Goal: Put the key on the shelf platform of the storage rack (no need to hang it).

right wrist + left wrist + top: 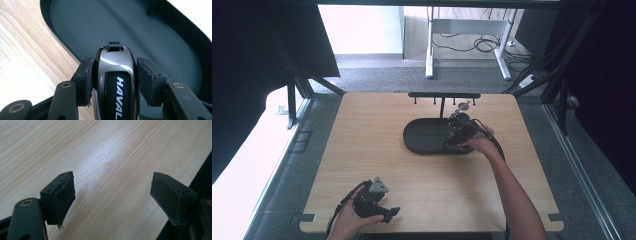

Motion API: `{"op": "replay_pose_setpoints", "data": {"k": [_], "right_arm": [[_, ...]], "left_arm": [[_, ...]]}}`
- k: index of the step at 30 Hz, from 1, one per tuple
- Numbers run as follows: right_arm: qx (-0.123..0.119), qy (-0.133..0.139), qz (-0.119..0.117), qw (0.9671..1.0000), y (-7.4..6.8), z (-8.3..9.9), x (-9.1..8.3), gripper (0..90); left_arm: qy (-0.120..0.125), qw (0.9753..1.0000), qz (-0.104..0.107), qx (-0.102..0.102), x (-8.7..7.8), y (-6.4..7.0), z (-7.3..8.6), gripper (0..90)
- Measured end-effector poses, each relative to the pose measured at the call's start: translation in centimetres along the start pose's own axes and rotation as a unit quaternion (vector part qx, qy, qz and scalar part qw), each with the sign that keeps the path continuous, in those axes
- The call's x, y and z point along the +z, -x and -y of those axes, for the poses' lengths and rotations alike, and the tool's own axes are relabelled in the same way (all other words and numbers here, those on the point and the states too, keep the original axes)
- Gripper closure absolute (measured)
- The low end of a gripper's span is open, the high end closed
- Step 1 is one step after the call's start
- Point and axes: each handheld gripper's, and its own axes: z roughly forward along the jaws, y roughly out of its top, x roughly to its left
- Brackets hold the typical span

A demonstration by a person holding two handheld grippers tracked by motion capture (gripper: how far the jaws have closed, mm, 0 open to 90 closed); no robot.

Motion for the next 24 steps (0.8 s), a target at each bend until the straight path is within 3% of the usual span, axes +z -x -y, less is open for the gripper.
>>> {"op": "replay_pose_setpoints", "data": {"k": [10, 18, 24], "right_arm": [[0.002, -0.002, -0.006, 1.0000, -0.3, -0.6, 2.0, 50.1], [0.004, -0.015, 0.012, 0.9998, 0.3, -0.3, 2.9, 50.2], [-0.006, -0.008, 0.025, 0.9996, 0.8, -0.3, 3.1, 50.1]], "left_arm": [[0.000, 1.0000, -0.003, -0.003, 0.0, -0.1, 0.1, 20.3], [-0.001, 1.0000, -0.004, -0.002, -0.1, -0.2, 0.1, 20.3], [-0.001, 1.0000, -0.003, -0.002, 0.0, -0.2, 0.1, 20.3]]}}
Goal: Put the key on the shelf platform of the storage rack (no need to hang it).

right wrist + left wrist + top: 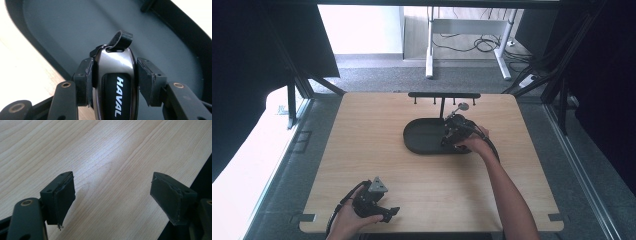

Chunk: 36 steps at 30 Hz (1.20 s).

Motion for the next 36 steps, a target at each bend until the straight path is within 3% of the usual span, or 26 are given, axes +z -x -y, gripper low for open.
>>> {"op": "replay_pose_setpoints", "data": {"k": [10, 18, 24, 29, 36], "right_arm": [[-0.006, -0.020, 0.029, 0.9994, 0.6, -0.2, 1.3, 50.1], [-0.002, -0.028, 0.034, 0.9990, 0.9, 0.8, 2.7, 49.8], [0.010, -0.020, 0.046, 0.9987, 1.0, 1.2, 2.5, 47.3], [0.014, 0.006, 0.052, 0.9985, 0.9, 1.5, 1.3, 47.1], [0.025, 0.022, 0.052, 0.9981, 0.8, 2.2, 0.8, 37.4]], "left_arm": [[0.005, 1.0000, -0.002, -0.003, -0.3, -0.2, 0.1, 20.3], [0.004, 1.0000, -0.002, -0.002, -0.2, -0.2, 0.1, 20.3], [0.002, 1.0000, -0.002, -0.002, -0.2, -0.2, 0.1, 20.3], [0.001, 1.0000, -0.002, -0.002, -0.1, -0.2, 0.1, 20.3], [0.002, 1.0000, -0.003, -0.001, -0.3, -0.2, 0.1, 20.3]]}}
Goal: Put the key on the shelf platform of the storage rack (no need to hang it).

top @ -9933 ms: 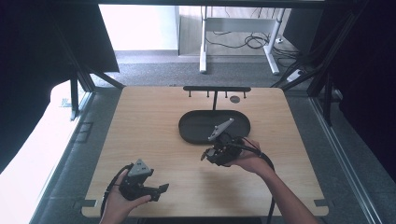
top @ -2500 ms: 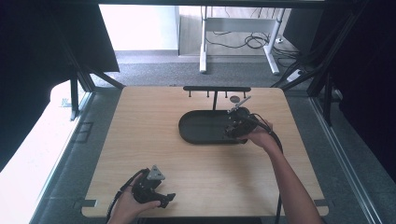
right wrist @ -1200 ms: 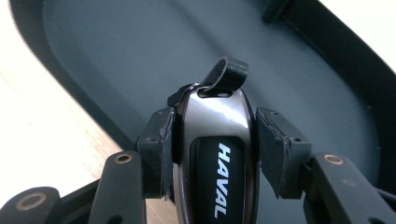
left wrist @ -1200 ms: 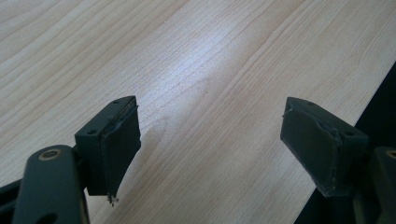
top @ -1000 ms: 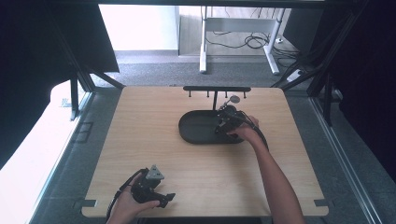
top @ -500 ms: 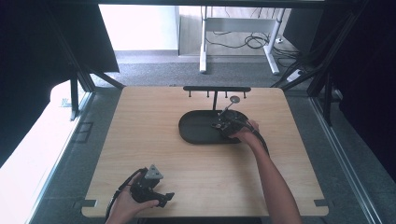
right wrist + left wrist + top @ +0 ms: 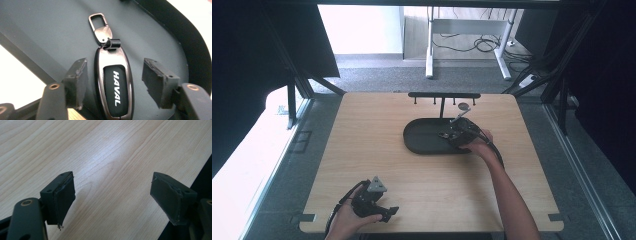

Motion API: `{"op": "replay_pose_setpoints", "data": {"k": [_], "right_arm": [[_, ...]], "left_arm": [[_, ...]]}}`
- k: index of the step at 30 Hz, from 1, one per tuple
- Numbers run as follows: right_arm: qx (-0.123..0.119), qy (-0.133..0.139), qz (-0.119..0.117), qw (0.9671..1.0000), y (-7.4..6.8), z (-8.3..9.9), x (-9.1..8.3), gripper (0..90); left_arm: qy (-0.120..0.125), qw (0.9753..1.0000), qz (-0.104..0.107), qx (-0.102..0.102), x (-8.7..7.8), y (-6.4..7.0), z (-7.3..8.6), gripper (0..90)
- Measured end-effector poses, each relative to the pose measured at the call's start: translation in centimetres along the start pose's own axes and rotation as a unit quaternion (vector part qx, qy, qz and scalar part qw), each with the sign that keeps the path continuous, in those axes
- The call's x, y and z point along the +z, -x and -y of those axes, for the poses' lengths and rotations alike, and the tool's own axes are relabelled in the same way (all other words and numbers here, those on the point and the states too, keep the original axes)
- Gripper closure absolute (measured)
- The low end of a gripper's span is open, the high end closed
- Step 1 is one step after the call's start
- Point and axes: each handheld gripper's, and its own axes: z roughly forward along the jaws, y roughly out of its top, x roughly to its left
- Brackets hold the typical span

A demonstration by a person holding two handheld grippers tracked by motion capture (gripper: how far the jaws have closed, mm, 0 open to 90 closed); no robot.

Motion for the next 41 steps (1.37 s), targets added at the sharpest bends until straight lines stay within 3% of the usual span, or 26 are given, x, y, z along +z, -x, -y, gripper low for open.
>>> {"op": "replay_pose_setpoints", "data": {"k": [5, 11, 19, 27, 35, 37, 40, 41], "right_arm": [[0.005, 0.011, 0.000, 0.9999, -0.1, 0.6, -0.7, 29.6], [0.020, 0.055, -0.010, 0.9982, -0.2, 1.6, -2.7, 30.9], [0.028, 0.087, -0.027, 0.9955, -0.6, 3.8, -5.6, 29.9], [0.022, 0.113, -0.049, 0.9921, -1.8, 7.8, -7.1, 30.6], [0.029, 0.131, -0.046, 0.9899, -2.8, 11.9, -7.4, 30.9], [0.034, 0.142, -0.048, 0.9881, -3.0, 12.6, -7.5, 30.5], [0.051, 0.171, -0.056, 0.9823, -3.1, 13.4, -7.8, 31.5], [0.051, 0.168, -0.057, 0.9828, -3.1, 13.5, -7.8, 30.4]], "left_arm": [[0.006, 0.9999, -0.005, -0.007, -0.4, -0.3, 0.1, 20.3], [0.011, 0.9998, -0.007, -0.013, -0.9, -0.8, 0.3, 20.3], [0.020, 0.9996, -0.013, -0.018, -1.5, -1.0, 0.4, 20.3], [0.017, 0.9997, -0.012, -0.016, -1.4, -0.9, 0.3, 20.3], [0.016, 0.9996, -0.014, -0.018, -1.4, -0.9, 0.3, 20.3], [0.017, 0.9996, -0.014, -0.018, -1.4, -0.8, 0.3, 20.3], [0.016, 0.9996, -0.015, -0.018, -1.3, -0.8, 0.3, 20.3], [0.015, 0.9997, -0.013, -0.016, -1.2, -0.8, 0.3, 20.3]]}}
